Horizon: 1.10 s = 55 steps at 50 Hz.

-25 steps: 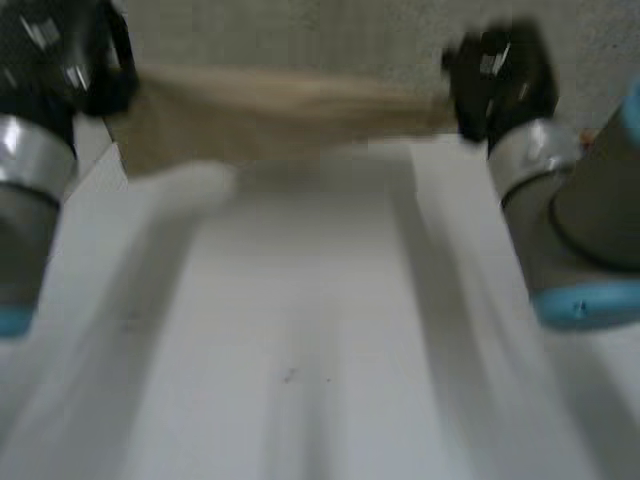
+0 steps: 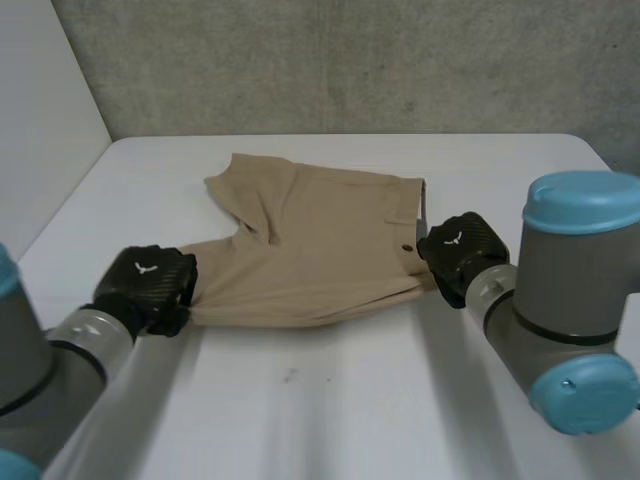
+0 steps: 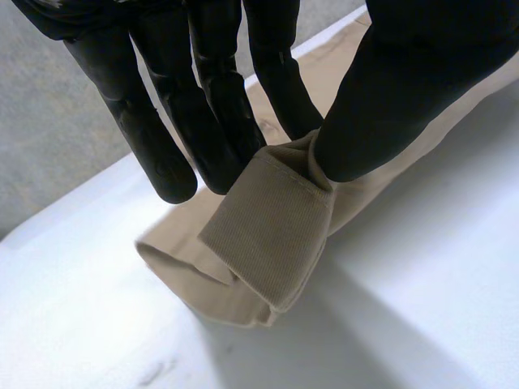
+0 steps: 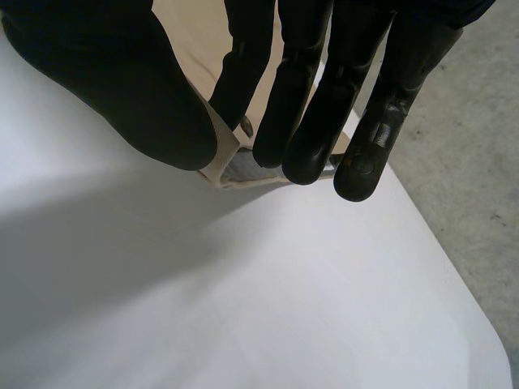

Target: Fold the shorts.

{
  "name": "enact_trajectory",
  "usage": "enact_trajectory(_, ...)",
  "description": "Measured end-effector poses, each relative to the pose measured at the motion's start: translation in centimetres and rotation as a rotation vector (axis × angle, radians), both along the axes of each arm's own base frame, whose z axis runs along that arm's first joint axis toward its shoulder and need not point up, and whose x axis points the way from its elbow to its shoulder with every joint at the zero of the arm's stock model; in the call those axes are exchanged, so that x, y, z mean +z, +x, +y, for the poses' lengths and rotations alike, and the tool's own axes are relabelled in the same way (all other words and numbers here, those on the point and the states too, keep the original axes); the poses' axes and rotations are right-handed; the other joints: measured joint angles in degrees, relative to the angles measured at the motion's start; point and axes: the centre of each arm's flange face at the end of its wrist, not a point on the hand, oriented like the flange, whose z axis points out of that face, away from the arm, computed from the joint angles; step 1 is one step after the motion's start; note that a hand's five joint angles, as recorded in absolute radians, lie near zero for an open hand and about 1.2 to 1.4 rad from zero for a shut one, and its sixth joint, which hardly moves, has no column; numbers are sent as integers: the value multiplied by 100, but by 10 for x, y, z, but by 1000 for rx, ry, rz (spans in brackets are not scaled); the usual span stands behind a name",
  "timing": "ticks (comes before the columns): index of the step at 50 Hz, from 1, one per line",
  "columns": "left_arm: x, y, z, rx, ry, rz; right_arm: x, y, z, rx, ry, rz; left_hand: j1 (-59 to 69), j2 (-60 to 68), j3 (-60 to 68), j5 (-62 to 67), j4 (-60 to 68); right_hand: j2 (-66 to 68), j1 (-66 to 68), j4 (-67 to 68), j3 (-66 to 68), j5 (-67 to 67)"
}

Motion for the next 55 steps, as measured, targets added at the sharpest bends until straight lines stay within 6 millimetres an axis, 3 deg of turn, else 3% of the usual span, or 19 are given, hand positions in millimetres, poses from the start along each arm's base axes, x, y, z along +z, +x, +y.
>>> enact_trajectory(7,39,11,32,-17,36,-58,11,-19,30,67,67,205,0,0,0,0,0,0,0,0,0,0)
enact_trajectory(8,47,16,49,-40,75,-102,12,-28,42,95,104,285,0,0,0,0,0,0,0,0,0,0)
enact_trajectory(11,53,19,66,-71,121,-149,14,-40,58,127,147,366,0,0,0,0,0,0,0,0,0,0)
enact_trajectory(14,62,25,105,-170,226,-225,24,-54,82,177,180,421,0,0,0,76,0,0,126,0,0,4)
enact_trajectory(19,68,25,128,-270,265,-235,34,-62,99,237,186,393,0,0,2,95,1,0,127,0,0,5)
enact_trajectory(22,69,24,122,-281,222,-220,35,-63,99,255,189,365,0,0,2,95,1,0,127,0,0,5)
enact_trajectory(27,67,17,74,-241,68,-187,28,-59,78,246,186,322,0,0,2,95,1,0,126,0,0,5)
enact_trajectory(31,61,12,49,-224,22,-181,24,-54,60,212,157,289,0,0,2,95,1,0,126,0,0,7)
enact_trajectory(35,55,6,32,-215,14,-182,23,-48,44,150,124,207,0,0,2,95,1,-1269,-932,-1333,-1305,-1204)
enact_trajectory(36,52,3,26,-213,15,-182,23,-45,38,106,118,132,0,0,2,95,1,-2630,-1969,-2702,-2664,-2543)
enact_trajectory(38,50,0,21,-210,16,-177,22,-45,35,71,127,68,0,0,2,95,1,-2995,-2291,-3084,-3036,-2938)
enact_trajectory(46,46,-9,8,-195,28,-112,14,-48,45,-42,241,-132,0,0,2,95,1,-3947,-3085,-4054,-4006,-3932)
enact_trajectory(55,46,-12,9,-201,33,-96,4,-53,70,-41,354,-173,0,0,2,95,1,-4250,-3355,-4430,-4320,-4352)
